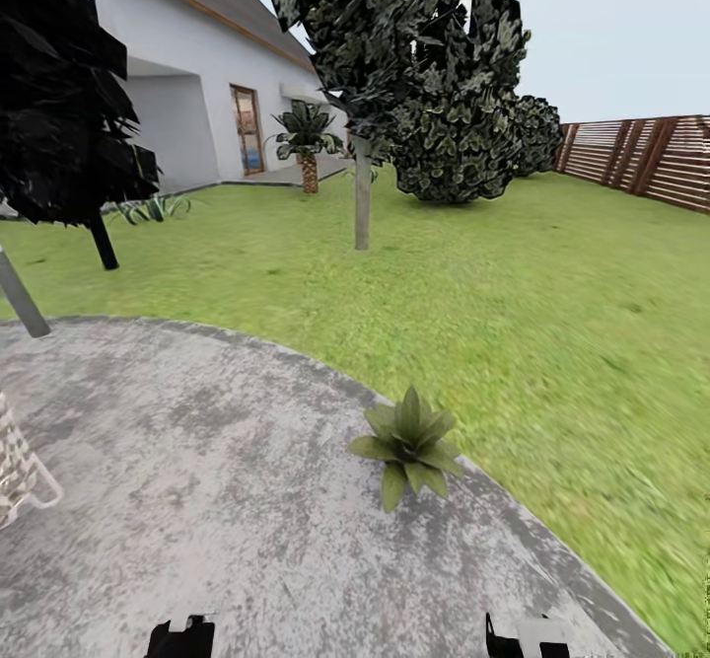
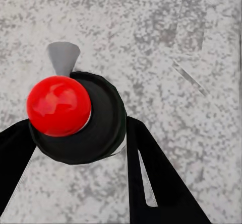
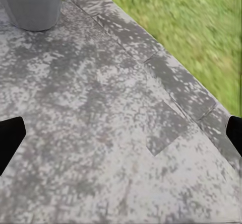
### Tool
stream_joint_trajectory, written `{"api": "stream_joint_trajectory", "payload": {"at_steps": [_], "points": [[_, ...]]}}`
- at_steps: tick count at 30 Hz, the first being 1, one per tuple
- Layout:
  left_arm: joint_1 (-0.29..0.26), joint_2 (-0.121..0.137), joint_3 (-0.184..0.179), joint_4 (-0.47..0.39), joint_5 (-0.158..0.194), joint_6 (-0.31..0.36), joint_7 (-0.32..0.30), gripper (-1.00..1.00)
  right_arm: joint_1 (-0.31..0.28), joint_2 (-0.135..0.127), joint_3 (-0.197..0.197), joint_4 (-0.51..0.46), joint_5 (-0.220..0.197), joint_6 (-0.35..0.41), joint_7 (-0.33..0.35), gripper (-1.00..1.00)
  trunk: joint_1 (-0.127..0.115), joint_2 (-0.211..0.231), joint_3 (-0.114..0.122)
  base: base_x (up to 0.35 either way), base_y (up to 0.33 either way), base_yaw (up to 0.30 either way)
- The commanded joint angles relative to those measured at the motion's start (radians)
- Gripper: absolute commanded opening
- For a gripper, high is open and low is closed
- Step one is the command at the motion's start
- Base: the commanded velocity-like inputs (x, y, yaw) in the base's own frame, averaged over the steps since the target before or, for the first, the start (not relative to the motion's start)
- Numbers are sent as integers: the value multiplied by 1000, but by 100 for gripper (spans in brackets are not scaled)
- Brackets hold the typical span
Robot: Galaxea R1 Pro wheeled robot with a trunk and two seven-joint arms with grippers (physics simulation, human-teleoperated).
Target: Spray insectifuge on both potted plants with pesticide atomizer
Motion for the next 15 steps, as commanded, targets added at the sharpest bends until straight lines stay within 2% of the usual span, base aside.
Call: {"api": "stream_joint_trajectory", "payload": {"at_steps": [1,15], "points": [[0,0,-2,1,5,-3,-4,-100,-1,0,-8,1,11,-3,-3,100,0,0,-1,144,120,-300],[0,0,-2,1,5,-3,-4,-100,-1,0,-8,1,11,-3,-3,100,0,0,-1,19,16,-300]]}}
